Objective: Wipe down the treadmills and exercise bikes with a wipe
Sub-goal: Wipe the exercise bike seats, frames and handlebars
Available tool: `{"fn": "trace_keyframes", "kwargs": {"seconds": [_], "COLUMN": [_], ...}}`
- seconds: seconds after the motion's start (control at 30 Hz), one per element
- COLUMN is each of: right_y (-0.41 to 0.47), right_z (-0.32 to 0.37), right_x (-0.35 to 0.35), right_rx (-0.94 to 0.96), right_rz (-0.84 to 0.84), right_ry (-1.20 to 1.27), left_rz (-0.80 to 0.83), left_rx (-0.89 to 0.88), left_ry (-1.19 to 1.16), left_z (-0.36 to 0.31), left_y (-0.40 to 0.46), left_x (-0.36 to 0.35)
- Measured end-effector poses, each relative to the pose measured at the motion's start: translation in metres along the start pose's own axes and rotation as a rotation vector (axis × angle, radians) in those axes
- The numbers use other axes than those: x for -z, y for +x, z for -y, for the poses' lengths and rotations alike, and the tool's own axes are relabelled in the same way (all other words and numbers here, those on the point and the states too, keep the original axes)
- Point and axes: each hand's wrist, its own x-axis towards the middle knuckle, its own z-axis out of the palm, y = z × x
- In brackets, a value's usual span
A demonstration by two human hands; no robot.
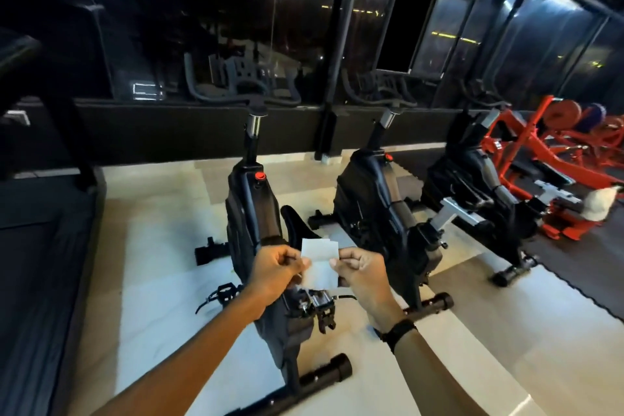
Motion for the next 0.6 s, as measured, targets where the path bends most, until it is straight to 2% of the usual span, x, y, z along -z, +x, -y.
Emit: {"fn": "trace_keyframes", "kwargs": {"seconds": [0.17, 0.4, 0.53, 0.6], "right_y": [0.057, 0.15, 0.21, 0.24], "right_z": [-0.033, -0.076, -0.109, -0.125], "right_x": [-0.004, -0.002, 0.022, 0.033], "right_rx": [-0.08, -0.106, -0.145, -0.065], "right_rz": [0.045, 0.224, 0.155, 0.076], "right_ry": [0.045, 0.144, -0.014, -0.207], "left_rz": [-0.047, -0.06, -0.101, -0.164], "left_rx": [0.05, 0.112, 0.146, 0.153], "left_ry": [0.035, 0.098, 0.216, 0.321], "left_z": [0.023, 0.053, 0.079, 0.093], "left_y": [0.051, 0.135, 0.175, 0.193], "left_x": [-0.005, -0.033, -0.045, -0.046]}}
